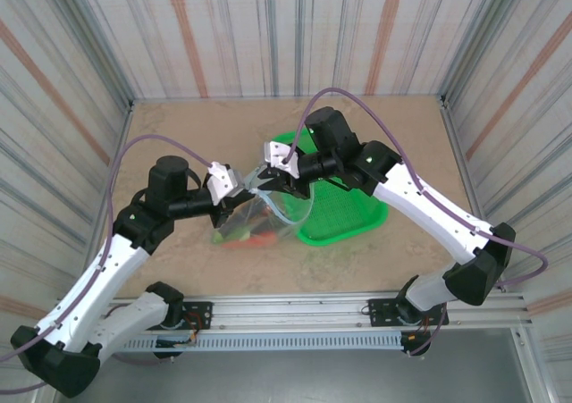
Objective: Place the food in the zip-top bag and seal the zipper
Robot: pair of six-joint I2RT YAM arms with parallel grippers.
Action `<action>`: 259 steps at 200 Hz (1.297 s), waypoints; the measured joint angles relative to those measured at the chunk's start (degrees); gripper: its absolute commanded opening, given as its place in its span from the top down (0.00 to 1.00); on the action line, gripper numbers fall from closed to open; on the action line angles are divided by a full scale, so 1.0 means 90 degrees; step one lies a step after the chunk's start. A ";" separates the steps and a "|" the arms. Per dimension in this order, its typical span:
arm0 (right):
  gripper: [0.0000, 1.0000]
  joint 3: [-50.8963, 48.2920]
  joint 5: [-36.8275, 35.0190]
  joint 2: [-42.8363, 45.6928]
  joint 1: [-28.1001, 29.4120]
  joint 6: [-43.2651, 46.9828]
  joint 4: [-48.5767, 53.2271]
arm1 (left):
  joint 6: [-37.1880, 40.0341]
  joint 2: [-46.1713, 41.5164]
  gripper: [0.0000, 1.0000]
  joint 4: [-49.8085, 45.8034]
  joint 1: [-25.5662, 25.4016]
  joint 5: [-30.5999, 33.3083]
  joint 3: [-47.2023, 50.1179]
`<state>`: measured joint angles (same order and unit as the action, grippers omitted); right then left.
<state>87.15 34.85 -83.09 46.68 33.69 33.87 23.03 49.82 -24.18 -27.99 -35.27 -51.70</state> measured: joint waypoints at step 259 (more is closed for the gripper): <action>1.00 0.0046 0.0304 -0.0554 0.0068 -0.0022 0.0049 | -0.0039 -0.0406 0.90 0.0216 0.0012 0.0333 0.0248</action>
<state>87.57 37.58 -88.07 47.29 33.50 34.30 22.68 46.17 -22.24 -27.88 -32.27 -49.47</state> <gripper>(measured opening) 0.088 0.109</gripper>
